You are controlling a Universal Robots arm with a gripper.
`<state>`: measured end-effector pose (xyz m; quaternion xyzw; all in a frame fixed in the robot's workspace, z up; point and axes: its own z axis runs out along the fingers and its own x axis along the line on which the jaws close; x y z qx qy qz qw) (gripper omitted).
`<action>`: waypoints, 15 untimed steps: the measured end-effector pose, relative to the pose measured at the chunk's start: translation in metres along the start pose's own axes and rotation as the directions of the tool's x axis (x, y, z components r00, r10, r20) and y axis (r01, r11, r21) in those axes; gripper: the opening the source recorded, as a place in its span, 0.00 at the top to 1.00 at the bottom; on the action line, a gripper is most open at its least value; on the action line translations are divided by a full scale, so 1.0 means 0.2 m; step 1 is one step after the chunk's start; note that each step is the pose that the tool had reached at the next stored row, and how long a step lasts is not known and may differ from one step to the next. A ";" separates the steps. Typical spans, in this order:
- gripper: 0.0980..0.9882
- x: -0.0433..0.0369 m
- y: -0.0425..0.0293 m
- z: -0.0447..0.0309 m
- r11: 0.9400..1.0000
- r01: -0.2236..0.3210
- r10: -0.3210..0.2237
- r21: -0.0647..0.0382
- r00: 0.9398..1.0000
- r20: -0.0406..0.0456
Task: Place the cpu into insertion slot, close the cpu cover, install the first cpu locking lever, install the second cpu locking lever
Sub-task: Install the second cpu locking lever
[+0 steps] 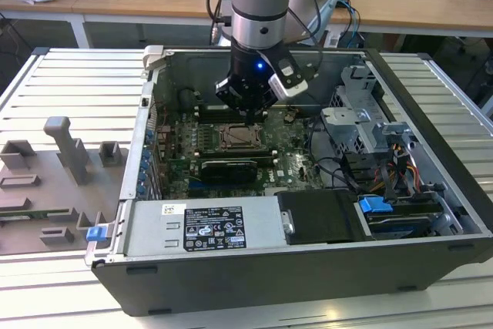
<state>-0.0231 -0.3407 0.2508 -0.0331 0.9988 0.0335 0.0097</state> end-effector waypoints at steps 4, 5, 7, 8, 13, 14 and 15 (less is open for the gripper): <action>0.99 0.001 -0.009 0.008 1.000 0.000 0.000 0.000 1.000 0.000; 0.99 0.002 -0.010 0.009 1.000 0.000 0.000 0.000 1.000 0.000; 0.99 0.004 -0.014 0.010 1.000 0.000 0.000 0.000 1.000 0.000; 0.99 0.004 -0.017 0.010 1.000 0.000 0.000 0.000 1.000 0.000; 0.99 0.015 -0.072 0.019 1.000 0.000 0.000 0.000 1.000 -0.001; 0.99 0.016 -0.083 0.027 1.000 0.000 0.000 -0.001 1.000 -0.003; 0.99 0.016 -0.091 0.033 1.000 0.000 0.000 -0.001 1.000 -0.004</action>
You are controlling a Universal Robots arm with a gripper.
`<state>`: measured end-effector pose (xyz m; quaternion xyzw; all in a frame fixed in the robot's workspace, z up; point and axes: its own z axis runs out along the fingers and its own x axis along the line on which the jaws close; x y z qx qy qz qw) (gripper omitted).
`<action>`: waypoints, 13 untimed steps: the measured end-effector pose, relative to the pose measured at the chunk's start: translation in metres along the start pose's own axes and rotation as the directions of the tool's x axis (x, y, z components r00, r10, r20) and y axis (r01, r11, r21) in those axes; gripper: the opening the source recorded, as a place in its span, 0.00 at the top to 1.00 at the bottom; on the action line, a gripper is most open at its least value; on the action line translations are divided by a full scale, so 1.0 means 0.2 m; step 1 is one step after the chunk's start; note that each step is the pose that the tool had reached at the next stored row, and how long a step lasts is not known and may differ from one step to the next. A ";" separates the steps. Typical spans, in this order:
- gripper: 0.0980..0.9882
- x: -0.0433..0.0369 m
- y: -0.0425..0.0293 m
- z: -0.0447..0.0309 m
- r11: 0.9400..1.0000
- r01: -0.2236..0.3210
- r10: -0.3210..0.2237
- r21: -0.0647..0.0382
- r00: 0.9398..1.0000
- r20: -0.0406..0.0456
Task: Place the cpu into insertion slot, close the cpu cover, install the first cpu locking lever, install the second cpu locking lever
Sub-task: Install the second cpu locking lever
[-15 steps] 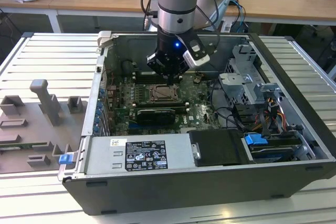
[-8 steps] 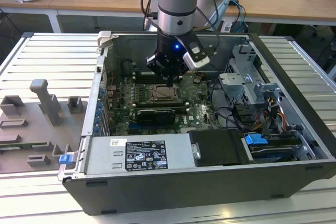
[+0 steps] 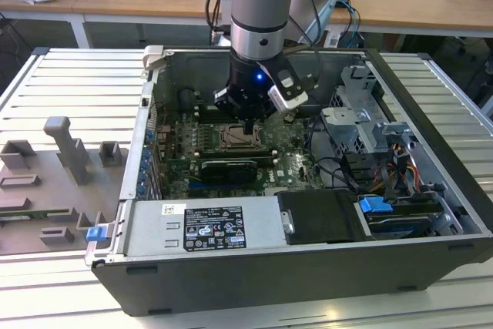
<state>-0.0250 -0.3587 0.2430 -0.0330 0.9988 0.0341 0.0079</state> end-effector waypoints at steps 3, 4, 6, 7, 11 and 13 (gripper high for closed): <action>0.99 0.007 -0.041 0.009 1.000 0.000 0.000 -0.013 1.000 0.001; 0.99 0.013 -0.063 0.011 1.000 0.000 0.000 -0.029 1.000 0.002; 0.99 0.030 -0.080 0.011 0.999 -0.001 0.001 -0.045 1.000 0.003; 0.99 0.047 -0.090 0.011 0.999 -0.001 0.001 -0.049 1.000 0.003; 0.99 0.142 -0.103 0.037 0.999 0.001 -0.001 -0.052 1.000 0.003; 0.99 0.147 -0.104 0.055 0.999 0.005 -0.004 -0.053 1.000 0.003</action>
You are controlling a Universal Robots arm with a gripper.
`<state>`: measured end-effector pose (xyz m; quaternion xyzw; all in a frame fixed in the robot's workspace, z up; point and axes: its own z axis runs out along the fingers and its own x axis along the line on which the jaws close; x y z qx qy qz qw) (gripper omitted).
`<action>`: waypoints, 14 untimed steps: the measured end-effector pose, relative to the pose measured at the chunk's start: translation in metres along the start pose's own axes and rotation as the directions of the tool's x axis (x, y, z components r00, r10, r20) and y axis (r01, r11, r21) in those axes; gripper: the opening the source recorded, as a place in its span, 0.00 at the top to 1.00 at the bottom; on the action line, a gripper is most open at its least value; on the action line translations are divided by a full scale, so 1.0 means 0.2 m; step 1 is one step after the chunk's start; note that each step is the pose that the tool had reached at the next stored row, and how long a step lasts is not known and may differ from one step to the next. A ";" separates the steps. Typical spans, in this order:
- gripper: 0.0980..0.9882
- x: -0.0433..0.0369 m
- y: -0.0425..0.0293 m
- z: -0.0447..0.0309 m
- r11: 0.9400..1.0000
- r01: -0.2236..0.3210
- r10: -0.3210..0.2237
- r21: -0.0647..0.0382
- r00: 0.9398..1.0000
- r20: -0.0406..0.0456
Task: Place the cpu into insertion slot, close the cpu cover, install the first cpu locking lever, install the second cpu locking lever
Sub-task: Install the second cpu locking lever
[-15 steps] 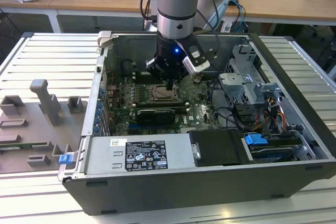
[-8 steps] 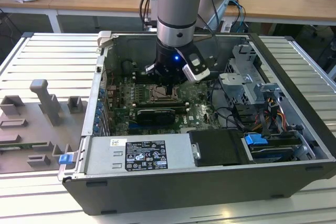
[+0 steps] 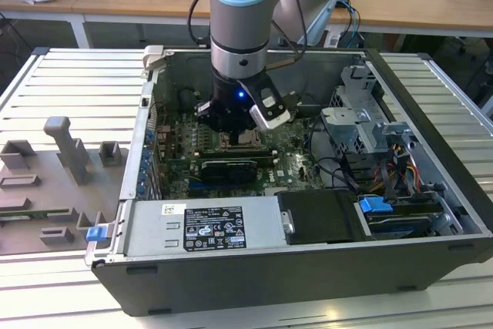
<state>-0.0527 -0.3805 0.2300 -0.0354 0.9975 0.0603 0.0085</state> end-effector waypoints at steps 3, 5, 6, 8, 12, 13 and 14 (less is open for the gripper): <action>0.99 0.014 -0.003 0.027 1.000 0.006 -0.006 -0.004 1.000 -0.001; 0.99 0.034 -0.005 0.038 1.000 0.011 -0.011 -0.012 1.000 0.000; 0.99 0.040 -0.007 0.041 1.000 0.014 -0.014 -0.014 1.000 -0.001; 0.99 0.052 -0.014 0.052 0.999 0.031 -0.031 -0.029 1.000 -0.001; 0.99 0.079 -0.031 0.068 0.997 0.057 -0.057 -0.056 0.998 -0.001; 0.99 0.085 -0.034 0.068 0.996 0.059 -0.059 -0.060 0.998 -0.001; 0.99 0.092 -0.036 0.069 0.996 0.060 -0.060 -0.065 0.998 -0.001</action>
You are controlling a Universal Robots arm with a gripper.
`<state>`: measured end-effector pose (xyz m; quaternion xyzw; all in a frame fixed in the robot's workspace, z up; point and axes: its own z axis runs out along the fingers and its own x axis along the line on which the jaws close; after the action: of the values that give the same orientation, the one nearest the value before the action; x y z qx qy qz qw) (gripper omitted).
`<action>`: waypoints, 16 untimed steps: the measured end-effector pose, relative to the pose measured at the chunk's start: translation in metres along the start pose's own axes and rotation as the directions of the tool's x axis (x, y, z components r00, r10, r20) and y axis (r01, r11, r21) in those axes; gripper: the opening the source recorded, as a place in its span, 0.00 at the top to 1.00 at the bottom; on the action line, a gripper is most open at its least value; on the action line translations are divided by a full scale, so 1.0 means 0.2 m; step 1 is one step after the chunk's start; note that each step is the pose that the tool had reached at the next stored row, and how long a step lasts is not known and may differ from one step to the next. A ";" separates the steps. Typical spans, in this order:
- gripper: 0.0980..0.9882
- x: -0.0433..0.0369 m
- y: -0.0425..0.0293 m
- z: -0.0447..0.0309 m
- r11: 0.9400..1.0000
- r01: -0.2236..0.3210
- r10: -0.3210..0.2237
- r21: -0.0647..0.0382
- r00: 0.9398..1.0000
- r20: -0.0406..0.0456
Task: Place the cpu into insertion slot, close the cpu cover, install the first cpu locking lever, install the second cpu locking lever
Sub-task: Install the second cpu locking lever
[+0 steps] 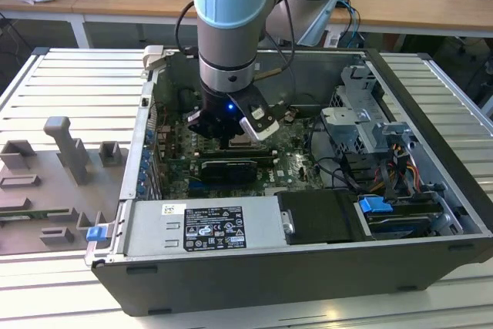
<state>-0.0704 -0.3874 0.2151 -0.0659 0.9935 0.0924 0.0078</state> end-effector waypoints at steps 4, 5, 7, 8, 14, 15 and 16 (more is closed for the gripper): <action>0.99 0.012 -0.023 -0.001 1.000 0.002 -0.001 -0.016 1.000 0.002; 0.99 0.014 -0.031 -0.001 1.000 0.001 -0.001 -0.022 1.000 0.003; 0.99 0.019 -0.047 -0.002 0.999 0.001 -0.001 -0.039 1.000 0.005; 0.99 0.025 -0.052 -0.001 0.999 0.001 -0.001 -0.049 1.000 0.006; 0.99 0.041 -0.055 0.024 0.998 0.002 -0.001 -0.060 1.000 0.008; 0.99 0.041 -0.057 0.033 0.998 0.002 -0.001 -0.063 1.000 0.009; 0.99 0.041 -0.058 0.036 0.998 0.002 -0.001 -0.066 1.000 0.009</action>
<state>-0.0770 -0.3984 0.2057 -0.0664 0.9898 0.1254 0.0101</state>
